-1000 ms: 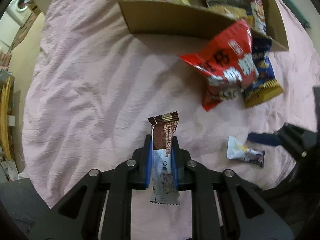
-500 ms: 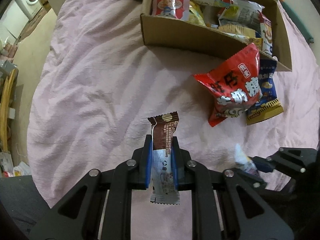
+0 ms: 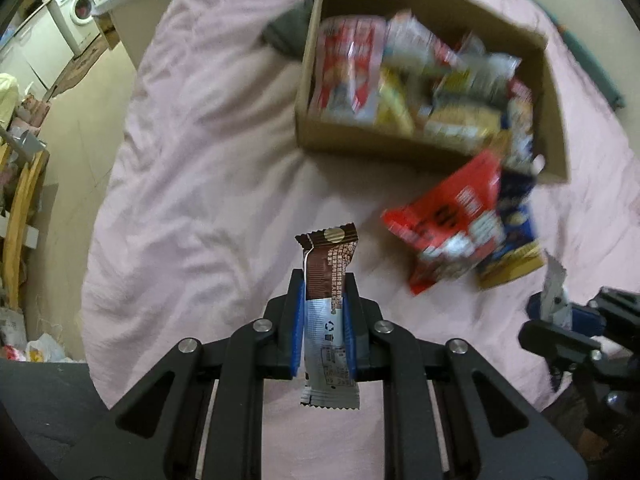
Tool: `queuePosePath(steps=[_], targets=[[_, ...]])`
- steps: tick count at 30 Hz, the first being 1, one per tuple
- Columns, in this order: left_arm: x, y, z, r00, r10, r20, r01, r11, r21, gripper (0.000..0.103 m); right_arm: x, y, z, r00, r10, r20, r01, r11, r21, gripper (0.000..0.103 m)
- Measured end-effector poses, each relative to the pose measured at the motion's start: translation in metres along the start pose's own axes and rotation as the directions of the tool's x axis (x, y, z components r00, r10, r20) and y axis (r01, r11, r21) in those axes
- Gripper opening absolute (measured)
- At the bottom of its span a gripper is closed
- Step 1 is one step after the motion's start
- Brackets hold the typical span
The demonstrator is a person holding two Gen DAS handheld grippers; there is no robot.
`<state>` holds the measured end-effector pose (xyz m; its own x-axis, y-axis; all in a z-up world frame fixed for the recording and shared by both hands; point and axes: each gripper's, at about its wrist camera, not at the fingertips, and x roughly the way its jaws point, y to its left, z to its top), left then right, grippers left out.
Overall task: Organize snacks
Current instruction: 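Carry the chocolate bar and cream stick over the box with both tools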
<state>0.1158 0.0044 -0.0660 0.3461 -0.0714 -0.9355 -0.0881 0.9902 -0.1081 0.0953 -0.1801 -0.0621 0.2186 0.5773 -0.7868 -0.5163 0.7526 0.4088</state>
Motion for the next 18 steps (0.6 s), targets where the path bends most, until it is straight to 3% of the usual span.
queuePosePath(steps=[8, 10, 14, 18], targets=[[-0.038, -0.03, 0.039, 0.992, -0.03, 0.121, 0.024, 0.998, 0.054, 0.014, -0.034, -0.012, 0.033, 0.991, -0.04, 0.129, 0.032, 0.997, 0.066, 0.019], [-0.045, -0.032, 0.051, 0.988, -0.023, 0.15, 0.013, 0.997, 0.07, 0.014, -0.04, -0.014, 0.043, 0.983, -0.104, 0.154, 0.091, 0.992, 0.086, 0.019], [-0.049, -0.029, 0.076, 0.983, -0.009, 0.183, -0.005, 0.997, 0.078, 0.014, -0.053, -0.024, 0.059, 0.976, -0.091, 0.196, 0.064, 0.988, 0.14, 0.019], [-0.048, -0.031, 0.097, 0.98, -0.012, 0.2, -0.004, 0.997, 0.081, 0.014, -0.059, -0.029, 0.083, 0.966, -0.14, 0.218, 0.11, 0.983, 0.147, 0.019]])
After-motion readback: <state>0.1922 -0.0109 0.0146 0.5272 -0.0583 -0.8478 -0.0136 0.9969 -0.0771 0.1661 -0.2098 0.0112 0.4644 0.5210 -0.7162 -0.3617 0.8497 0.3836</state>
